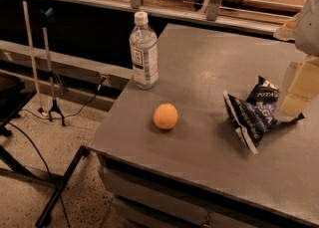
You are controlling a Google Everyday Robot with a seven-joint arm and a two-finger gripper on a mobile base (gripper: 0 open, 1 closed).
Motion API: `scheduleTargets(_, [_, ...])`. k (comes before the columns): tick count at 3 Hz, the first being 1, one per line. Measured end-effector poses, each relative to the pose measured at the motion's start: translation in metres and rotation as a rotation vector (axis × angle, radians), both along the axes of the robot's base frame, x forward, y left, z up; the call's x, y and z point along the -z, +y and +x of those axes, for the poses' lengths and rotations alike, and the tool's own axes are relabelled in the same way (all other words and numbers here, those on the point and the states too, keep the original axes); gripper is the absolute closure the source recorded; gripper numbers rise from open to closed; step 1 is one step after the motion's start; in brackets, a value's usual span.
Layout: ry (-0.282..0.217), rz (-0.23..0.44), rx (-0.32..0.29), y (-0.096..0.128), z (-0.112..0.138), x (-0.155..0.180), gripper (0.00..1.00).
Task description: Move blue chip bag near blue plastic bottle
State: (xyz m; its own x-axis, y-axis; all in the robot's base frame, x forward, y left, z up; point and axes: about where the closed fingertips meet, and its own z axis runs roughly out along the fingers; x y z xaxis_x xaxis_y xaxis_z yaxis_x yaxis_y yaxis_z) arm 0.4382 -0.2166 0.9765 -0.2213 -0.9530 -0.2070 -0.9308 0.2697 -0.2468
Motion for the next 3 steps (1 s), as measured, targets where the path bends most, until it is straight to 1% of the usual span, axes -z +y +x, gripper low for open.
scheduleTargets(1, [-0.006, -0.01, -0.005, -0.001, 0.002, 0.003, 0.0])
scheduleTargets(2, [-0.012, -0.021, -0.021, -0.015, 0.012, 0.02, 0.0])
scheduleTargets(3, [-0.024, -0.017, -0.072, -0.031, 0.022, 0.044, 0.0])
